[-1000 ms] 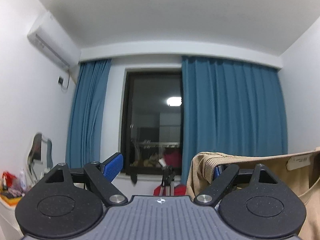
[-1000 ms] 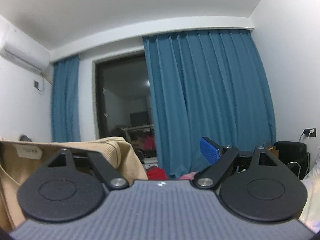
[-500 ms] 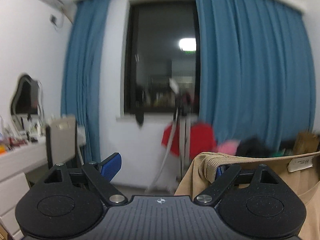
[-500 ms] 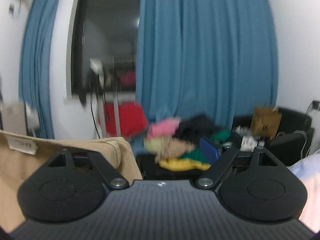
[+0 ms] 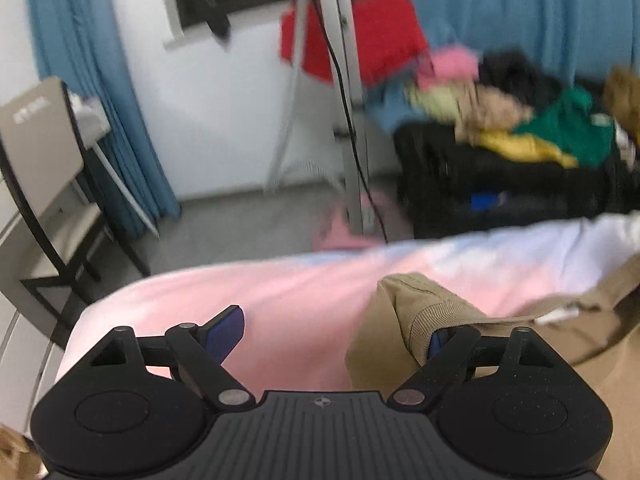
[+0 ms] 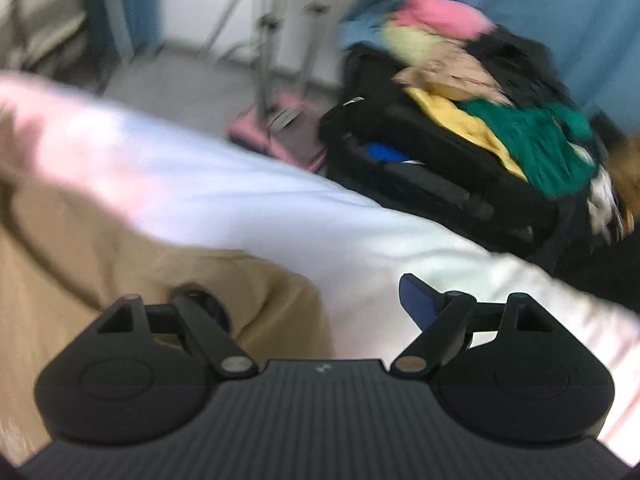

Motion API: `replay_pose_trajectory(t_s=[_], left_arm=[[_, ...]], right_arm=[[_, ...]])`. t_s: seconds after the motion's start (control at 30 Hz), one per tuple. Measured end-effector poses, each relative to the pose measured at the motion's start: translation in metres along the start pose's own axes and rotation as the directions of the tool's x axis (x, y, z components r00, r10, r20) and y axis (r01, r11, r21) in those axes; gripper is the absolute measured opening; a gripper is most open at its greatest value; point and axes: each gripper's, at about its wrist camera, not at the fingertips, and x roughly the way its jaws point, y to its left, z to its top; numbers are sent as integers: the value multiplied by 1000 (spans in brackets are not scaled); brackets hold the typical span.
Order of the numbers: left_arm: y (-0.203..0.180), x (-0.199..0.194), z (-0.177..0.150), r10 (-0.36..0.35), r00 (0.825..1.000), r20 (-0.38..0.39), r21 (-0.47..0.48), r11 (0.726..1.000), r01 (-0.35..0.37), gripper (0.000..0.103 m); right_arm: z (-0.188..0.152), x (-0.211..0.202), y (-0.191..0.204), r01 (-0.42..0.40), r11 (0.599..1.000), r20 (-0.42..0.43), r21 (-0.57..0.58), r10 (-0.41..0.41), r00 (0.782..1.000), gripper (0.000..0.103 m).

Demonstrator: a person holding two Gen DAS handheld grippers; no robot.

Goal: Fold clothes
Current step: 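Raise the shirt high with both grippers and shake it out, then lower the shirt flat onto the bed with both grippers and release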

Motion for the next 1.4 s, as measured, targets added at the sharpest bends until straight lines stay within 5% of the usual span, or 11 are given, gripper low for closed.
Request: replay_pose_trajectory(t_s=[0.07, 0.13, 0.33, 0.5, 0.6, 0.77, 0.93, 1.07, 1.23, 1.33, 1.4], left_arm=[[1, -3, 11, -35, 996, -82, 24, 999, 37, 89], [0, -19, 17, -47, 995, -84, 45, 998, 51, 90], [4, -99, -2, -119, 987, 105, 31, 993, 117, 99], [1, -186, -76, -122, 940, 318, -86, 984, 157, 99], [-5, -242, -139, -102, 920, 377, -157, 973, 172, 99], [-21, -332, -244, -85, 906, 414, -222, 956, 191, 99], [-21, -396, -310, -92, 907, 411, -282, 933, 223, 99], [10, -414, -333, -168, 893, 418, -418, 837, 353, 99], [61, -382, -346, -203, 885, 419, -627, 641, 444, 98], [78, -353, -346, -191, 887, 419, -678, 584, 446, 96], [86, -332, -342, -185, 892, 412, -692, 573, 439, 92]], right_arm=[[13, -12, 7, -66, 994, -45, -82, 63, 997, 83], [22, -25, 11, -170, 981, -81, -97, 162, 983, 83], [9, -102, 7, -213, 971, 243, 111, 181, 953, 83], [-78, -174, 8, -244, 909, 453, 338, 70, 889, 83], [-149, -226, 20, -264, 874, 532, 408, 7, 846, 84], [-254, -310, 45, -312, 820, 578, 479, -27, 816, 84], [-301, -347, 64, -324, 819, 599, 473, -30, 800, 84], [-335, -371, 77, -339, 816, 616, 468, -27, 787, 84], [-371, -384, 85, -365, 796, 627, 482, -23, 778, 84], [-379, -356, 77, -394, 747, 601, 535, -9, 799, 84], [-381, -335, 73, -412, 715, 584, 565, 5, 811, 84]])
